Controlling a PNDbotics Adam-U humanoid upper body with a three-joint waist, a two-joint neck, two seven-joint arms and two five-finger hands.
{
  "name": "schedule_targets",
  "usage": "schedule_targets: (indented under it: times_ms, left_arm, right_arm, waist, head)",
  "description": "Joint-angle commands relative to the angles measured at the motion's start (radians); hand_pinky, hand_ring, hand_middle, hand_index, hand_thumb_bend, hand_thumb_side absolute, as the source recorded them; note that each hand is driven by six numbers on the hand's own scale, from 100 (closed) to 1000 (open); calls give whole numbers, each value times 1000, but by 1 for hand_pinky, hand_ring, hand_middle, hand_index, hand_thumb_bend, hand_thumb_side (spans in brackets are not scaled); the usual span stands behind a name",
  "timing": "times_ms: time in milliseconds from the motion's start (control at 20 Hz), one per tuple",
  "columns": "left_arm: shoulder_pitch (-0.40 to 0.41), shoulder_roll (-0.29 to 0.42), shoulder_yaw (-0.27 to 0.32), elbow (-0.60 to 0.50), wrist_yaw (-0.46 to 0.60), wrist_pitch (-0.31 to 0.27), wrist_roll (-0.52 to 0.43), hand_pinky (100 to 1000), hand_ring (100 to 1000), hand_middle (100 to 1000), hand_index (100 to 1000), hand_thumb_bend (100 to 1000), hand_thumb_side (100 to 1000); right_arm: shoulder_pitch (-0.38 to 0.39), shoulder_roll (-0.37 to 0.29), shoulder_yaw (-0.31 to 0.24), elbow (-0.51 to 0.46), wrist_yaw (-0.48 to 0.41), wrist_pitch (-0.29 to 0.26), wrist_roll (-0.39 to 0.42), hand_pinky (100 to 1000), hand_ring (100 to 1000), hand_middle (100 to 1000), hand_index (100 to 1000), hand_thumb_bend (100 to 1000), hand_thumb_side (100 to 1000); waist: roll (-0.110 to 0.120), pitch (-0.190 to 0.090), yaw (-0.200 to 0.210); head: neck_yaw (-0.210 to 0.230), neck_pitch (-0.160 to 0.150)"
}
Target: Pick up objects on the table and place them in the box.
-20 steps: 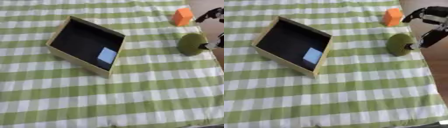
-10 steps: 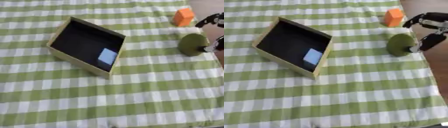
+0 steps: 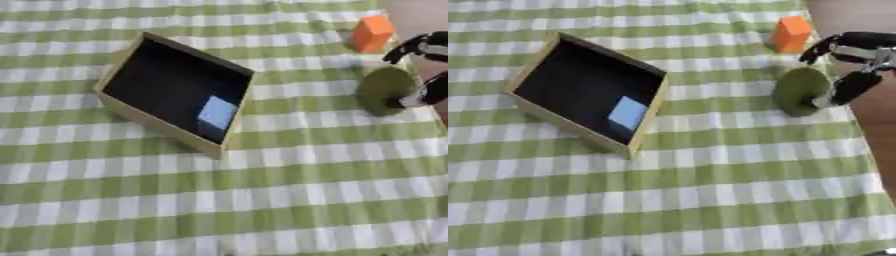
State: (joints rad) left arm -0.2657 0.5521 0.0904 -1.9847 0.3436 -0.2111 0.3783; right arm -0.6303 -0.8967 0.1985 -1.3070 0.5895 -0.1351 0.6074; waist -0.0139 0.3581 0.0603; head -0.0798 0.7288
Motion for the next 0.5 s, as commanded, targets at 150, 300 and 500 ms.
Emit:
schedule_targets:
  times_ms: [150, 300, 500]
  left_arm:
    - [-11, 12, 4, -15, 5, 1, -2, 813, 816, 849, 841, 203, 843]
    - [-12, 11, 4, -15, 5, 1, -3, 813, 817, 849, 841, 204, 843]
    - [-12, 11, 4, -15, 6, 1, -4, 813, 817, 849, 840, 204, 842]
  right_arm:
    - [-18, -14, -7, 21, 18, 2, -5, 899, 870, 623, 753, 341, 261]
    - [-15, -17, -10, 7, -1, 10, -11, 878, 831, 588, 719, 287, 111]
    - [-10, -23, -12, -31, -32, 18, -13, 872, 813, 584, 715, 241, 131]
  waist:
    - [11, -2, 0]
    - [10, -4, -2]
    - [9, -7, -3]
  head:
    - [5, -4]
    - [6, -3]
    - [9, -2]
